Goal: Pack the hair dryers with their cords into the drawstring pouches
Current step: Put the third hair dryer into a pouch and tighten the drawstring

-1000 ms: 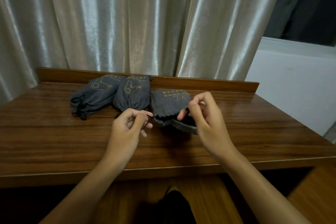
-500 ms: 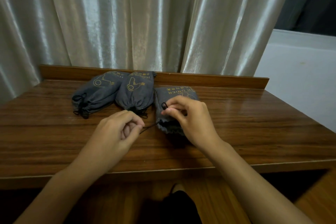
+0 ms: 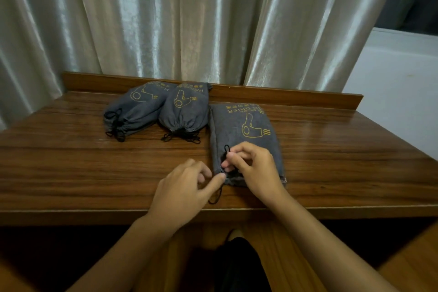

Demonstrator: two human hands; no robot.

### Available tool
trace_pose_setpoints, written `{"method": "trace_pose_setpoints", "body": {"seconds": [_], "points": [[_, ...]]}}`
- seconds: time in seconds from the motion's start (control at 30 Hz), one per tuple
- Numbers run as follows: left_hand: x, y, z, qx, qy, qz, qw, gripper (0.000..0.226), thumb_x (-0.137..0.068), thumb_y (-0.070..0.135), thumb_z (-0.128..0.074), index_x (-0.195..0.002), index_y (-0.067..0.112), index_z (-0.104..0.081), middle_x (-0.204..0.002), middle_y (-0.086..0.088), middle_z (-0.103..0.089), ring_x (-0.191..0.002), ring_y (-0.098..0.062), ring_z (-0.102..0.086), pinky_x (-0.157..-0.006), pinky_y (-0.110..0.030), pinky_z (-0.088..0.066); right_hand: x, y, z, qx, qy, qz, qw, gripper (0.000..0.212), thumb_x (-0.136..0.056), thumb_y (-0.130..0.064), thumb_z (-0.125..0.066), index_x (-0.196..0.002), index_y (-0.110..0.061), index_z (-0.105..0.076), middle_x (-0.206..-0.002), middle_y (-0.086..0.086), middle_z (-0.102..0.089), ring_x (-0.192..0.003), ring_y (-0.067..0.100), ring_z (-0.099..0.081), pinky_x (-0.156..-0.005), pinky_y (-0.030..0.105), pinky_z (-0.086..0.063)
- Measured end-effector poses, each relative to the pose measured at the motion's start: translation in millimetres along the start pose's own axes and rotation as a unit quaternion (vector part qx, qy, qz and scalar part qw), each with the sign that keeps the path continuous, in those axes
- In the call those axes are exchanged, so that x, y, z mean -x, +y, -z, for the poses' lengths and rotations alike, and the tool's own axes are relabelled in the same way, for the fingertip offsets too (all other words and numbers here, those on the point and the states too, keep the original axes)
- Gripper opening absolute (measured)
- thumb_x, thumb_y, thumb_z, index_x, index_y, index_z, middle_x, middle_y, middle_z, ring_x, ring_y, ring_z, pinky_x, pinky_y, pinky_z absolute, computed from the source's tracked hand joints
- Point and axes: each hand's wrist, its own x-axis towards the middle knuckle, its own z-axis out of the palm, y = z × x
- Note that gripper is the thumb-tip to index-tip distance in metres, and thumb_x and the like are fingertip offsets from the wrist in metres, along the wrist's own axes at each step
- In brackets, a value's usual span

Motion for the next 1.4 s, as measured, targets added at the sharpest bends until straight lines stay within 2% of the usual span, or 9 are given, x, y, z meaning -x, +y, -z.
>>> {"method": "trace_pose_setpoints", "body": {"seconds": [0.23,0.37,0.5,0.63,0.83,1.0,1.07,1.17,1.4], "points": [[5,12,-10,0.009,0.024,0.000,1.000,0.032,-0.095,0.044,-0.051,-0.073,0.024,-0.063,-0.076,0.008,-0.057,-0.074,-0.009,-0.055,-0.072,-0.038,-0.048,7,5,2,-0.003,0.010,-0.004,1.000,0.011,-0.096,-0.009,-0.061,-0.086,-0.010,-0.065,-0.071,0.007,-0.072,-0.062,0.020,-0.067,-0.066,0.034,-0.057],[14,8,2,0.091,0.063,-0.036,0.993,0.030,-0.094,0.031,-0.050,-0.067,0.021,-0.056,-0.068,0.006,-0.049,-0.067,-0.011,-0.048,-0.063,-0.037,-0.043,15,8,4,0.032,0.006,-0.005,0.999,0.015,-0.098,-0.015,-0.059,-0.084,-0.017,-0.064,-0.066,0.003,-0.067,-0.055,0.009,-0.056,-0.059,0.028,-0.049],[20,-1,17,0.019,0.046,-0.094,0.994,0.031,-0.093,0.026,-0.049,-0.064,0.019,-0.042,-0.067,0.006,-0.041,-0.068,-0.012,-0.044,-0.059,-0.028,-0.036,16,13,9,0.096,0.026,-0.035,0.994,0.020,-0.098,-0.017,-0.058,-0.079,-0.020,-0.063,-0.063,-0.001,-0.067,-0.052,0.002,-0.055,-0.058,0.025,-0.047],[18,-16,20,0.055,0.052,-0.058,0.996,0.034,-0.096,0.023,-0.050,-0.063,0.024,-0.042,-0.066,0.005,-0.043,-0.065,-0.014,-0.046,-0.057,-0.025,-0.036,9,8,16,0.066,0.065,-0.109,0.990,0.021,-0.098,-0.013,-0.057,-0.079,-0.012,-0.065,-0.061,0.000,-0.068,-0.048,0.004,-0.057,-0.055,0.024,-0.046],[18,-21,16,0.070,0.010,-0.059,0.996,0.027,-0.098,0.042,-0.038,-0.077,0.028,-0.047,-0.065,0.009,-0.054,-0.060,-0.011,-0.053,-0.055,-0.036,-0.042,12,-26,5,0.145,-0.001,0.126,0.981,0.009,-0.098,-0.021,-0.055,-0.092,-0.020,-0.061,-0.095,-0.009,-0.070,-0.095,0.009,-0.061,-0.090,0.038,-0.041],[12,-24,18,0.105,0.019,-0.055,0.993,0.032,-0.098,0.026,-0.050,-0.066,0.025,-0.047,-0.055,0.005,-0.047,-0.054,-0.020,-0.049,-0.050,-0.032,-0.035,16,-24,-9,0.264,-0.147,0.176,0.937,0.007,-0.100,-0.020,-0.052,-0.097,-0.015,-0.056,-0.086,-0.001,-0.062,-0.085,0.023,-0.059,-0.080,0.040,-0.040],[9,-32,22,0.108,0.024,-0.033,0.993,0.035,-0.097,0.022,-0.053,-0.062,0.021,-0.048,-0.053,-0.001,-0.045,-0.056,-0.022,-0.048,-0.050,-0.030,-0.033,17,-15,-1,0.308,-0.139,0.153,0.929,0.009,-0.100,-0.022,-0.052,-0.099,-0.015,-0.058,-0.088,0.005,-0.060,-0.088,0.026,-0.056,-0.081,0.037,-0.038],[5,-34,25,0.133,0.027,-0.037,0.990,0.033,-0.097,0.025,-0.051,-0.066,0.014,-0.053,-0.058,-0.007,-0.050,-0.057,-0.021,-0.049,-0.056,-0.038,-0.039,16,-13,6,0.236,-0.101,0.075,0.964,0.009,-0.099,-0.021,-0.055,-0.092,-0.017,-0.058,-0.087,0.000,-0.068,-0.088,0.020,-0.060,-0.082,0.039,-0.046],[-14,13,29,0.163,-0.026,-0.173,0.971,0.025,-0.094,0.035,-0.051,-0.076,0.020,-0.061,-0.068,0.001,-0.058,-0.064,-0.013,-0.055,-0.064,-0.040,-0.043,5,-23,-9,0.128,0.007,0.007,0.992,0.008,-0.089,-0.016,-0.071,-0.084,-0.018,-0.077,-0.075,-0.005,-0.074,-0.076,0.009,-0.069,-0.073,0.036,-0.055]]}}
